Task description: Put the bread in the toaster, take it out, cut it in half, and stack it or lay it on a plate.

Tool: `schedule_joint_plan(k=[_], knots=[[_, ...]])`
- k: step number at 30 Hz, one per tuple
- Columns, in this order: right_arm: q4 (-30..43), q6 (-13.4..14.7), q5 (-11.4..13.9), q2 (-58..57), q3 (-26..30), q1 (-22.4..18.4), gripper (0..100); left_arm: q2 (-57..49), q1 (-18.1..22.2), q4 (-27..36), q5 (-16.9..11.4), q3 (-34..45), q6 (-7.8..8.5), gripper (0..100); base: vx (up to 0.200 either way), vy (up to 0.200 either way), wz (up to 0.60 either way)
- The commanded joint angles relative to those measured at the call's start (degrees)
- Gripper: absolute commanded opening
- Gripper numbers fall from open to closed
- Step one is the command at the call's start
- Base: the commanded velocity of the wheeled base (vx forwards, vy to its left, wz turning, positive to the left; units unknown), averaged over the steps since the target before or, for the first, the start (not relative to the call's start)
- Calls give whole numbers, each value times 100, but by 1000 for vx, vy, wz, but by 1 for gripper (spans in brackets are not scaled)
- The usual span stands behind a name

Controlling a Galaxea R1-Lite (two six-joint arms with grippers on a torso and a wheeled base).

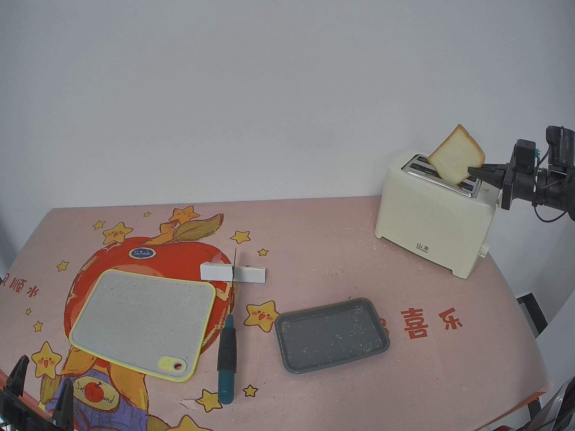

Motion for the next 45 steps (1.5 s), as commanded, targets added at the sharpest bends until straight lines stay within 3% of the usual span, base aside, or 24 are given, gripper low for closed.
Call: schedule_joint_plan(k=[1, 33, 34, 45], knots=[[-3, -40, 2, 23, 39, -8, 0, -57, 1, 0, 0, 92, 0, 100, 0, 0, 0], [-3, -128, -15, 50, 179, 27, 0, -57, 1, 0, 0, 92, 0, 100, 0, 0, 0], [-3, -145, -15, 41, 206, 36, 100, -57, 1, 0, 0, 92, 9, 100, 0, 0, 0], [-12, -137, -59, -3, 329, 27, 100, -57, 1, 0, 0, 92, 0, 100, 0, 0, 0]])
